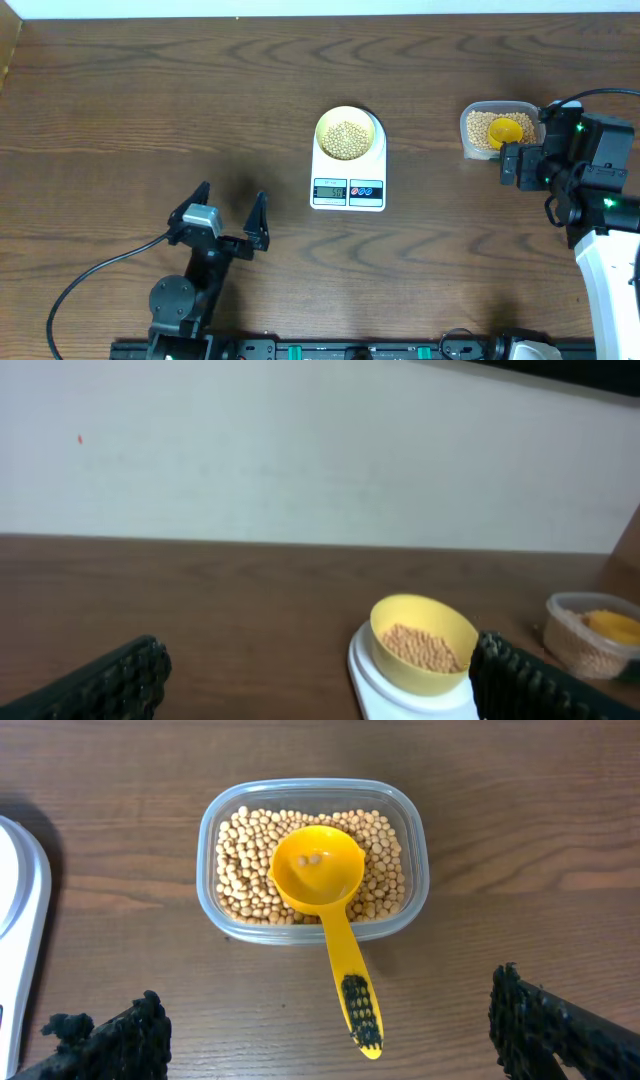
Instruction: Scoop item into bowl and weigh 50g on scale
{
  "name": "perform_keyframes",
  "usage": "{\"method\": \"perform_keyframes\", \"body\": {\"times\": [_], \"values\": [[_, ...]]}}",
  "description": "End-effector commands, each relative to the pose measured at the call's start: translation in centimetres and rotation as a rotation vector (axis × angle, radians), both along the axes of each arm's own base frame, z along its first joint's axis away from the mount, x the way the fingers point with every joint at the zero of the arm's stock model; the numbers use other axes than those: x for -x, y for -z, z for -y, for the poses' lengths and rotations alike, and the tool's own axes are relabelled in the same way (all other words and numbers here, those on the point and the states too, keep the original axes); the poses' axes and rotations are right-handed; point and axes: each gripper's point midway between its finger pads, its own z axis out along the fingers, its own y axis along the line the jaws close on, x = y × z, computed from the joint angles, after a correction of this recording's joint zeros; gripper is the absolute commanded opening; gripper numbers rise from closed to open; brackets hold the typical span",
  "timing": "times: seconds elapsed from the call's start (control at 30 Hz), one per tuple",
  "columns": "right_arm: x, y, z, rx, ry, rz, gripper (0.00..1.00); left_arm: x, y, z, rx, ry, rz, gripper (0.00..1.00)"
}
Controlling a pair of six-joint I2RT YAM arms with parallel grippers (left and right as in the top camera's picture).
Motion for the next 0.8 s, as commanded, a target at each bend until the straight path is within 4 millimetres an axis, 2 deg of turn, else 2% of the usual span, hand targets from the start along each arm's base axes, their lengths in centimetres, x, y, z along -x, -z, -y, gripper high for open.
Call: {"method": "perform_keyframes", "body": {"times": [0.0, 0.43, 0.77], "values": [[-0.2, -1.1, 0.3, 0.019, -0.002, 0.027, 0.99, 0.0, 0.5, -0.5, 0.012, -0.023, 0.026, 0.97], [-0.2, -1.1, 0.3, 0.019, -0.002, 0.027, 0.99, 0.7, 0.8, -1.5, 0.027, -0.061, 0.122, 0.98], [-0.2, -1.1, 0.3, 0.019, -0.002, 0.027, 0.99, 0.5, 1.5, -1.9, 0.023, -0.084, 0.095, 0.98]]}}
